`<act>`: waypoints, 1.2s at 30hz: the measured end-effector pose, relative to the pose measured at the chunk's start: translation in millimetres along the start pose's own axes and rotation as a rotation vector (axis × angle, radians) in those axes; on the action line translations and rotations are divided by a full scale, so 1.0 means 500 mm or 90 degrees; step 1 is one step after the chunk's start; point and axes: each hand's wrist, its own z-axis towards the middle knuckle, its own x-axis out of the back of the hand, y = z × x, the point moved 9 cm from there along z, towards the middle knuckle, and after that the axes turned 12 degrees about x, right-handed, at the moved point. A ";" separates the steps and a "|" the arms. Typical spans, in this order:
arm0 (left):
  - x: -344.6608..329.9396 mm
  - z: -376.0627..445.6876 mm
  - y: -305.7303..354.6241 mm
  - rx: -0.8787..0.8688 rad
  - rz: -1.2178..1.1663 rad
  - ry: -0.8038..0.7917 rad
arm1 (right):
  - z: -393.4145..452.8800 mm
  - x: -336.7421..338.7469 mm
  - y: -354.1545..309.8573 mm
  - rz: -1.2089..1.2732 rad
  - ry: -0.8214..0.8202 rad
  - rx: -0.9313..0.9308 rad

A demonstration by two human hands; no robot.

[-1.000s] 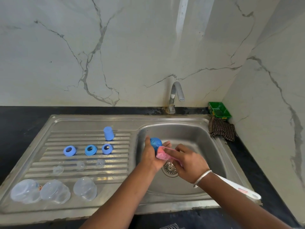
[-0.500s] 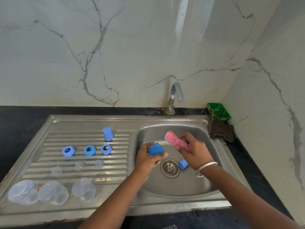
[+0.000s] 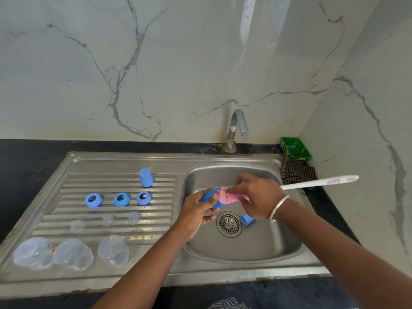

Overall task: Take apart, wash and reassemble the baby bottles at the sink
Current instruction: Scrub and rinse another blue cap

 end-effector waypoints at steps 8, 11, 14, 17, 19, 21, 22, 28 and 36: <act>0.016 -0.005 0.014 -0.012 -0.013 0.002 | 0.015 0.030 -0.043 -0.115 0.090 0.054; 0.009 -0.009 0.016 -0.020 -0.023 -0.008 | 0.016 0.018 -0.054 -0.035 0.080 0.075; 0.007 -0.014 0.020 -0.029 -0.041 -0.006 | 0.015 -0.002 -0.023 0.132 0.069 0.002; 0.016 -0.015 0.021 -0.034 -0.051 0.000 | 0.021 -0.015 0.002 0.207 0.048 -0.010; 0.020 -0.014 0.023 -0.045 -0.031 0.000 | 0.021 -0.018 0.019 0.197 0.005 -0.016; 0.023 -0.015 0.023 -0.057 -0.025 0.004 | 0.013 -0.027 0.037 0.146 -0.087 -0.041; 0.023 -0.015 0.025 -0.065 -0.018 0.007 | 0.005 -0.030 0.048 0.095 -0.130 -0.068; 0.015 -0.009 0.050 -0.131 0.065 0.045 | 0.010 -0.062 0.015 0.090 -0.171 -0.121; 0.015 -0.006 0.025 0.102 0.019 0.042 | -0.001 -0.003 -0.048 -0.205 0.072 0.159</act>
